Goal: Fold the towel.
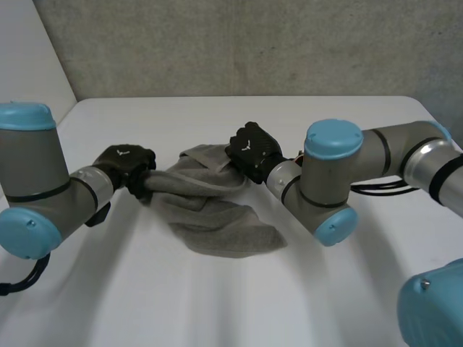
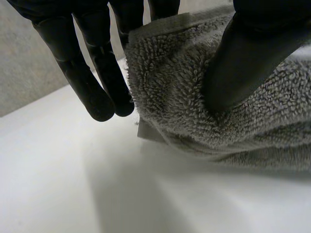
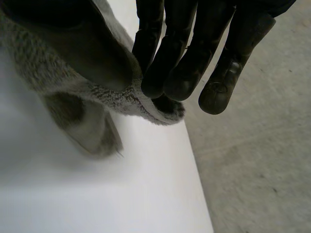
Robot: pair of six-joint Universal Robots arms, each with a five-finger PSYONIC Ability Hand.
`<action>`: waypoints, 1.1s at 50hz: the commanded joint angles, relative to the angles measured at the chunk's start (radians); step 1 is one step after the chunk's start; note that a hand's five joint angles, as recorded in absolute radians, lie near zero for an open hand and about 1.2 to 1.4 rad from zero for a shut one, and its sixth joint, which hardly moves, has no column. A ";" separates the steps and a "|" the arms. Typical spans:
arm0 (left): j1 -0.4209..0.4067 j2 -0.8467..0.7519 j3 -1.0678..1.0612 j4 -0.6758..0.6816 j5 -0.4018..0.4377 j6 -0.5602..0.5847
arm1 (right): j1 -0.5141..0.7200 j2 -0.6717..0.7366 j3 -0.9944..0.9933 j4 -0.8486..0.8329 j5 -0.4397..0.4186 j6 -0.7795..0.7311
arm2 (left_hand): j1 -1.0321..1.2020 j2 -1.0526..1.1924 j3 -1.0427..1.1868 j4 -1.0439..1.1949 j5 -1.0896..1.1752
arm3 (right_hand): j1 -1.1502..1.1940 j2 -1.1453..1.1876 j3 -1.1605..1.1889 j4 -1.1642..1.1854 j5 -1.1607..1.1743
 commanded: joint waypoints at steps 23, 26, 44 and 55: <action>-0.055 -0.030 0.556 0.249 -0.142 -0.205 | -0.062 -0.242 -0.258 -0.288 0.391 0.403 | 0.049 0.065 0.028 0.050 0.041 | 0.083 0.064 0.063 0.065 0.057; -0.053 0.053 0.560 0.332 -0.143 -0.281 | -0.071 -0.325 -0.211 -0.328 0.356 0.551 | 0.049 0.065 0.028 0.050 0.041 | 0.083 0.064 0.063 0.065 0.057; 0.049 0.219 -0.062 0.389 0.010 -0.300 | -0.069 -0.290 -0.070 0.085 -0.052 0.387 | 0.049 0.065 0.028 0.050 0.041 | 0.083 0.064 0.063 0.065 0.057; 0.131 0.196 -0.435 0.423 0.079 -0.091 | -0.057 -0.261 0.318 0.170 -0.052 0.169 | 0.049 0.065 0.028 0.050 0.041 | 0.083 0.064 0.063 0.065 0.057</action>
